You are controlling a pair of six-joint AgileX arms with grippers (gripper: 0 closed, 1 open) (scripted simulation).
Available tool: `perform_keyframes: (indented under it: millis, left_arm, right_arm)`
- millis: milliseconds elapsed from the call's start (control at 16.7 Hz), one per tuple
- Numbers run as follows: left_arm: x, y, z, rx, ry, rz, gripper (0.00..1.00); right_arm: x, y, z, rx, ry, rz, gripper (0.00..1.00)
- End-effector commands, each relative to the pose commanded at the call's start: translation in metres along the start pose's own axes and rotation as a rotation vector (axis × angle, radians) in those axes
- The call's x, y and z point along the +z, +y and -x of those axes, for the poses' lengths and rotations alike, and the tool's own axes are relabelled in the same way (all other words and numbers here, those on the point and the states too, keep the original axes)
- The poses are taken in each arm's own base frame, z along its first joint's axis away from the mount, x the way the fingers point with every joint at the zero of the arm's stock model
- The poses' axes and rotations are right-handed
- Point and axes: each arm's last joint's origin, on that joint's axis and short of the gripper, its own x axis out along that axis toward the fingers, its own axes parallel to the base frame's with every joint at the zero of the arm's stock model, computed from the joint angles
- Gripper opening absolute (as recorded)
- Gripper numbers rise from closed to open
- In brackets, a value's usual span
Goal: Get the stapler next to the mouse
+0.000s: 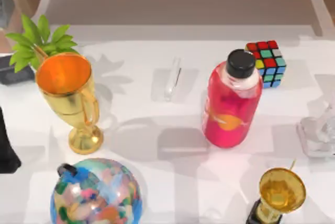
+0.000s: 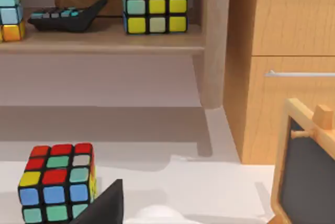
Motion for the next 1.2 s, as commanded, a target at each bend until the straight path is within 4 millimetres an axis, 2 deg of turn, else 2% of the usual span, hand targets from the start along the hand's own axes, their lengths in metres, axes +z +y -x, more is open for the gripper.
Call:
perform_keyframes:
  millis: [180,300,480,660,900,1080,1200]
  left_arm:
    - [0.000,0.000,0.000,0.000,0.000,0.000,1.00]
    - [0.000,0.000,0.000,0.000,0.000,0.000,1.00]
    - [0.000,0.000,0.000,0.000,0.000,0.000,1.00]
    - [0.000,0.000,0.000,0.000,0.000,0.000,1.00]
    - [0.000,0.000,0.000,0.000,0.000,0.000,1.00]
    - [0.000,0.000,0.000,0.000,0.000,0.000,1.00]
    - [0.000,0.000,0.000,0.000,0.000,0.000,1.00]
  right_arm:
    - [0.001,0.001,0.000,0.005,0.007,-0.001,1.00]
    - [0.009,0.004,-0.001,0.029,0.043,-0.010,1.00]
    - [0.033,0.012,-0.005,0.089,0.162,-0.039,1.00]
    - [0.068,0.027,-0.021,0.146,0.332,-0.068,1.00]
    - [0.132,0.064,-0.068,0.196,0.544,-0.092,1.00]
    - [0.181,0.111,-0.121,0.215,0.648,-0.112,1.00]
    - [0.203,0.149,-0.159,0.218,0.701,-0.129,1.00]
